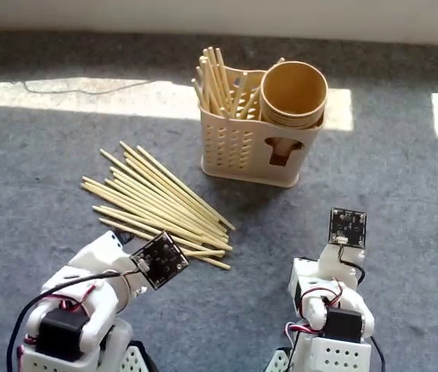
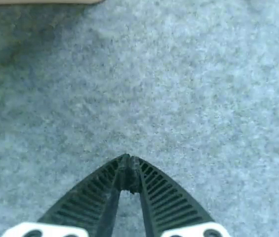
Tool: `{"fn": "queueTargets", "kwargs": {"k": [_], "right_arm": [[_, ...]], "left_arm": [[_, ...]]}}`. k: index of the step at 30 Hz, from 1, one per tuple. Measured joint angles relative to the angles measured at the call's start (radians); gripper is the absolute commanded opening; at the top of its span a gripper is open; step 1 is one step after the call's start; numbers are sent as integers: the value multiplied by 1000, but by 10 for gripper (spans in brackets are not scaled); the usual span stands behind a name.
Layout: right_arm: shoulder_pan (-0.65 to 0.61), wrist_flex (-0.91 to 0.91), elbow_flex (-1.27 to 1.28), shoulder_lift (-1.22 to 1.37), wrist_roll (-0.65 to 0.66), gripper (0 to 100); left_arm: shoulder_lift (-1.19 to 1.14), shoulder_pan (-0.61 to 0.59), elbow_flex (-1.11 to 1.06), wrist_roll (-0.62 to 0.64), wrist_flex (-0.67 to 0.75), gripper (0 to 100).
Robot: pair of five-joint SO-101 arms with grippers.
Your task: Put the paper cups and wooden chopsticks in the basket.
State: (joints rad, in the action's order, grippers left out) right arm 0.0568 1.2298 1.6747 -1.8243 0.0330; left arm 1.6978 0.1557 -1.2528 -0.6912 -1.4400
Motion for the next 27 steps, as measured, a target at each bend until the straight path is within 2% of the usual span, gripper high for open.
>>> {"fn": "queueTargets", "kwargs": {"k": [3, 13, 20, 27], "right_arm": [[0, 0, 0, 0, 0, 5], [0, 0, 0, 0, 0, 5], [0, 0, 0, 0, 0, 5], [0, 0, 0, 0, 0, 5]], "left_arm": [[-153, 38, 61, 0, -5, 122], [-640, 176, 244, -3, 0, 152], [-812, 175, 250, -6, 92, 152], [-887, 175, 250, -5, 137, 154]]}}
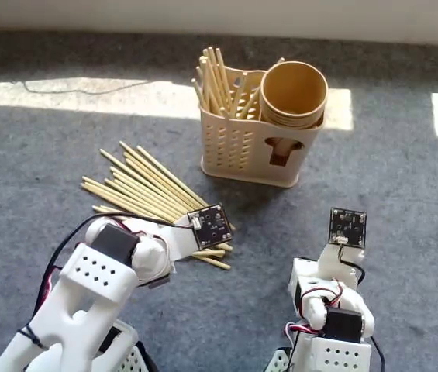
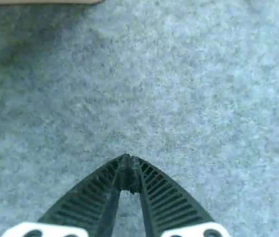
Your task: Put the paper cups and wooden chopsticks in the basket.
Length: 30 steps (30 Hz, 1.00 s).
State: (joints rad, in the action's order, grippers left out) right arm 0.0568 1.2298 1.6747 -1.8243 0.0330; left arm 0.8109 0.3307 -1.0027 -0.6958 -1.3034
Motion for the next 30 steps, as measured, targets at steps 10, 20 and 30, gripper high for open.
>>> {"fn": "queueTargets", "kwargs": {"k": [10, 20, 30], "right_arm": [[0, 0, 0, 0, 0, 5], [0, 0, 0, 0, 0, 5], [0, 0, 0, 0, 0, 5]], "left_arm": [[-109, 0, 0, -57, 54, 153], [-265, 0, 0, -63, 189, 150], [-342, 0, 0, -63, 244, 60]]}}
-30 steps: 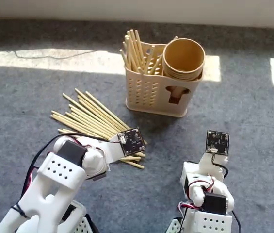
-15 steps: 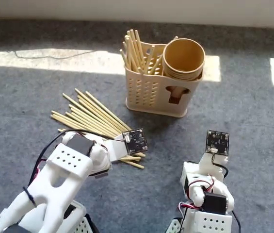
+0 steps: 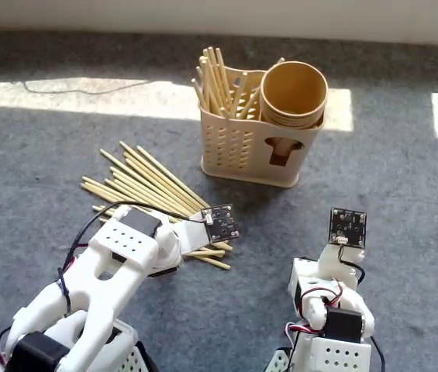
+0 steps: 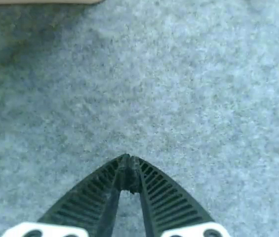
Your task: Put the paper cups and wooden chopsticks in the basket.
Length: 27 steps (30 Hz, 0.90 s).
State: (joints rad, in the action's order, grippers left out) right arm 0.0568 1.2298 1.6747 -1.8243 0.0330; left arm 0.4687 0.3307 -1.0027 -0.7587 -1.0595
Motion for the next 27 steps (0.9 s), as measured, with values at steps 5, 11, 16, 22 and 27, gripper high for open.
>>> {"fn": "queueTargets", "kwargs": {"k": [5, 11, 16, 22, 27], "right_arm": [[0, 0, 0, 0, 0, 5], [0, 0, 0, 0, 0, 5], [0, 0, 0, 0, 0, 5], [0, 0, 0, 0, 0, 5], [0, 0, 0, 0, 0, 5]], "left_arm": [[-29, 0, 0, 0, 23, 60], [-84, 0, 3, 0, 63, 69], [-104, 0, 6, 3, 121, 143], [-109, -57, 6, 60, 206, 153], [-109, -54, 6, 61, 213, 111]]}}
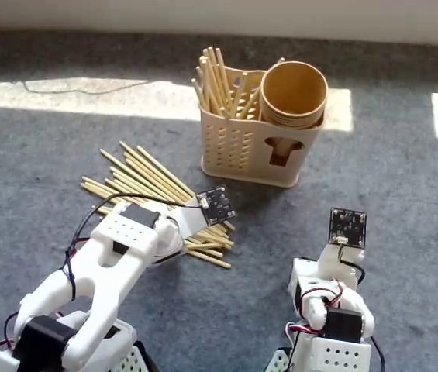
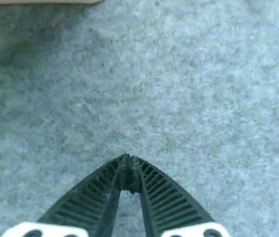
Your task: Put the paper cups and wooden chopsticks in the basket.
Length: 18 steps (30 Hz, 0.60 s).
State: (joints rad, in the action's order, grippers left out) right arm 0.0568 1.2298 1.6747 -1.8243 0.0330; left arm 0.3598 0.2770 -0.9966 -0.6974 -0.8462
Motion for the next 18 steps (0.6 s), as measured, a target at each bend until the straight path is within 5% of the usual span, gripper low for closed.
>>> {"fn": "queueTargets", "kwargs": {"k": [12, 18], "right_arm": [[0, 0, 0, 0, 0, 5], [0, 0, 0, 0, 0, 5]], "left_arm": [[0, 2, -11, 0, -5, 25], [0, 0, 57, 0, -144, 6]]}}
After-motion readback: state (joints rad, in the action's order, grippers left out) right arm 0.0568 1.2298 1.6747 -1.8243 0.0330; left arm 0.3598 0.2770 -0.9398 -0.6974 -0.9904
